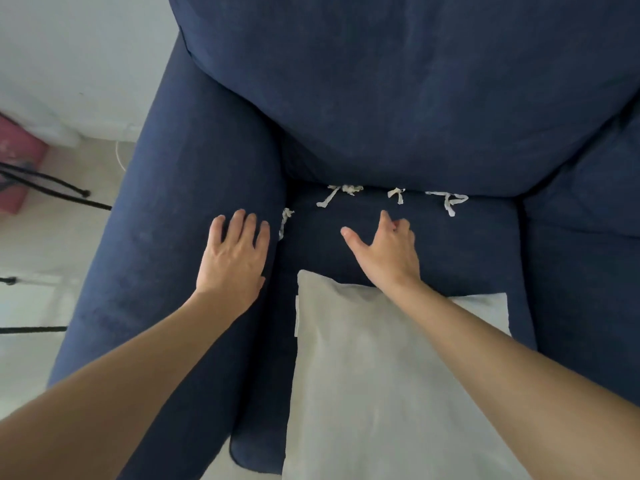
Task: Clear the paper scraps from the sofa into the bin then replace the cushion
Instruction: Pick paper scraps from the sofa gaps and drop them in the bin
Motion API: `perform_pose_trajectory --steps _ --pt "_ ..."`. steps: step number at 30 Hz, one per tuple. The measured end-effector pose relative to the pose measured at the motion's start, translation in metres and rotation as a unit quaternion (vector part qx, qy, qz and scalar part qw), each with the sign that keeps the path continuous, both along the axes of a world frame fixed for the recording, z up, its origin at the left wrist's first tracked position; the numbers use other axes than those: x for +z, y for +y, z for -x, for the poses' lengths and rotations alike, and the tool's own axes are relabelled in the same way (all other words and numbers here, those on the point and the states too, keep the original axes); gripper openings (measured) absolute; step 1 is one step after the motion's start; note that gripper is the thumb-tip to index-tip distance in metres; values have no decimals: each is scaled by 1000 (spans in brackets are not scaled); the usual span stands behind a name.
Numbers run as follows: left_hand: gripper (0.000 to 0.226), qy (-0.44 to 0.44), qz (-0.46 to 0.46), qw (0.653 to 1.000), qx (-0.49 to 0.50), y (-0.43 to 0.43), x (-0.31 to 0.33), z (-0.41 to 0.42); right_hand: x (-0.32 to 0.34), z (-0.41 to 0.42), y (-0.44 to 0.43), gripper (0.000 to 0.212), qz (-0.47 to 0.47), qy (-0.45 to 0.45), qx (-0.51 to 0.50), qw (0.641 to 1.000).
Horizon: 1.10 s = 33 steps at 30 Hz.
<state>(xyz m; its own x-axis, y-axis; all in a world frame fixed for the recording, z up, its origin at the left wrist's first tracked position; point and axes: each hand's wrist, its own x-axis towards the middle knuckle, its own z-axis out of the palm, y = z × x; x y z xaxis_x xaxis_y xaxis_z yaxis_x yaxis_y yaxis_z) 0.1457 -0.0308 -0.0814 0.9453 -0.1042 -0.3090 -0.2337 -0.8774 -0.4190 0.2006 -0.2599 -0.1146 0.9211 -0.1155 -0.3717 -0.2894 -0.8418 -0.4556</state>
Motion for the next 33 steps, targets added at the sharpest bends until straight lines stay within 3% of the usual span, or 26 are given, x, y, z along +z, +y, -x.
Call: perform_pose_trajectory --steps 8,17,21,25,28,33 --pt "88 71 -83 993 -50 -7 -45 -74 -66 -75 26 96 18 18 -19 999" --pt "92 129 -164 973 -101 -20 -105 -122 -115 -121 65 67 10 -15 -83 996" --pt "72 149 -184 966 -108 -23 -123 -135 -130 -130 66 46 -24 -51 -141 988" --pt "42 163 -158 969 -94 -26 -128 -146 -136 -133 62 39 -38 -61 -171 983" --pt "30 167 -115 976 -76 -28 -131 -148 -137 -137 50 37 -17 -76 -143 987" --pt "27 181 -100 976 -62 -32 -134 -142 -140 -139 33 33 -64 -105 -89 988"
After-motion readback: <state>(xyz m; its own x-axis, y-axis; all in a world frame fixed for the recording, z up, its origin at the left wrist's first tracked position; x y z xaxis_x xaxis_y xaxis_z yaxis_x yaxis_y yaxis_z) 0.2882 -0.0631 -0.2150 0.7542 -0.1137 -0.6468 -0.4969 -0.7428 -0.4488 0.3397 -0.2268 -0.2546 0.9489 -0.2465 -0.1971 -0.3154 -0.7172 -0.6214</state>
